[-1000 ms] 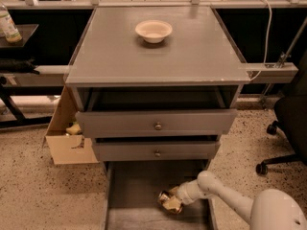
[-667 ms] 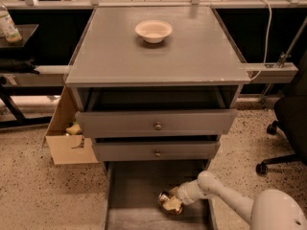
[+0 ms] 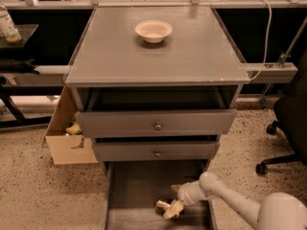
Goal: Place orange can into bottom drawer
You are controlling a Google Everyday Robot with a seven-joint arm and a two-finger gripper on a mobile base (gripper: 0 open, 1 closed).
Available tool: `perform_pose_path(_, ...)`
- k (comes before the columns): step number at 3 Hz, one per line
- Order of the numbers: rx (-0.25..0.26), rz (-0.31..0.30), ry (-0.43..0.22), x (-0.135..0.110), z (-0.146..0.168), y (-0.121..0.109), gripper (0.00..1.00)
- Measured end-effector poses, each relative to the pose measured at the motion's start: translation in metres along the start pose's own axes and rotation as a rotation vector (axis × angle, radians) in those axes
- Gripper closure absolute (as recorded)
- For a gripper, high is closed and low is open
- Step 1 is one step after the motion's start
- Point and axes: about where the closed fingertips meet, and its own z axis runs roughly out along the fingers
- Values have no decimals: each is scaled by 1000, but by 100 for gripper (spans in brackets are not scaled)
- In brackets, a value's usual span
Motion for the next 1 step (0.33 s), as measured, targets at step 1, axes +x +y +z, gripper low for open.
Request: perform_pose_path(1, -5, -36, -102, -9, -30, 12, 0)
